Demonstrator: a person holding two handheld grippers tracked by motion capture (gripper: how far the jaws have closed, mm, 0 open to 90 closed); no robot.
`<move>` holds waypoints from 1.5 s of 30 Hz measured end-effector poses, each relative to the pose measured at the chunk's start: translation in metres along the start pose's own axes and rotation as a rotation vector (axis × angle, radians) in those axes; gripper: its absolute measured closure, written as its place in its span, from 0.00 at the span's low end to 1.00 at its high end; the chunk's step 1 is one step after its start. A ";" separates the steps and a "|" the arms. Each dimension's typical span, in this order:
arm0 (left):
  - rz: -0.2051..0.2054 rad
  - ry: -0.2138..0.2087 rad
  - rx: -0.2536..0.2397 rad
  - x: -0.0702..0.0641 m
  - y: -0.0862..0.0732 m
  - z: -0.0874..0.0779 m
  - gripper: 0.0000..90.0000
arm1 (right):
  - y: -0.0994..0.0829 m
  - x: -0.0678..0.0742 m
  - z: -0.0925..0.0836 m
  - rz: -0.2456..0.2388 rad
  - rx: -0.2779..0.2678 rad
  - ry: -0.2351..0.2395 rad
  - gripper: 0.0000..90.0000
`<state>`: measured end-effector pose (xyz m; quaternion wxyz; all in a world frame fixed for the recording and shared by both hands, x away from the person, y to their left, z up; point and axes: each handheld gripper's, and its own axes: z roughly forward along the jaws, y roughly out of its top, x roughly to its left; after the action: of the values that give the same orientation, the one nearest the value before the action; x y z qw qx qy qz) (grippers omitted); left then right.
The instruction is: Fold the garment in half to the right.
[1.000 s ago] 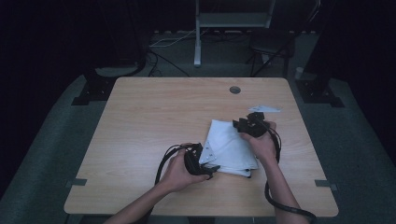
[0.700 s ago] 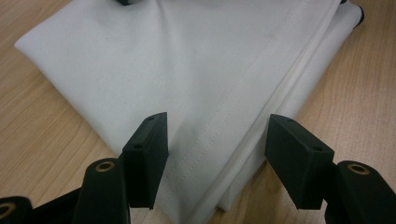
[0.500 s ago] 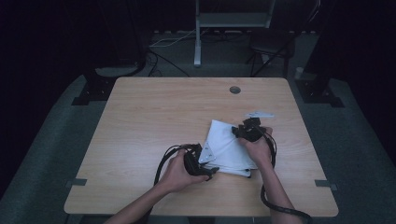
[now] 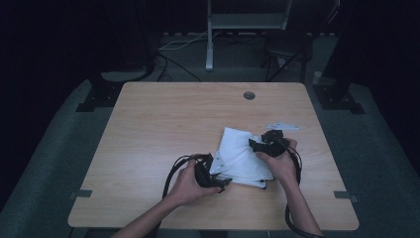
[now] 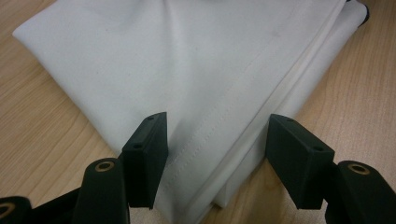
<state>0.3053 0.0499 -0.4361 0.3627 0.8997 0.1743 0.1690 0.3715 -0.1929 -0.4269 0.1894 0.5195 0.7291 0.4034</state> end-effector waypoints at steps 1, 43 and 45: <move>-0.005 0.003 -0.001 -0.001 0.000 0.000 0.43 | -0.003 0.000 -0.003 0.002 0.000 0.004 0.47; -0.066 0.030 0.026 0.003 -0.010 -0.013 0.43 | -0.034 0.037 -0.013 -0.055 0.088 0.108 0.48; -0.072 0.031 0.030 0.005 -0.011 -0.014 0.43 | -0.031 0.039 -0.009 -0.060 0.085 0.110 0.47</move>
<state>0.3013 0.0681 -0.4334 0.3523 0.8954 0.2148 0.1671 0.3308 -0.1653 -0.4404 0.1389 0.4822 0.7699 0.3944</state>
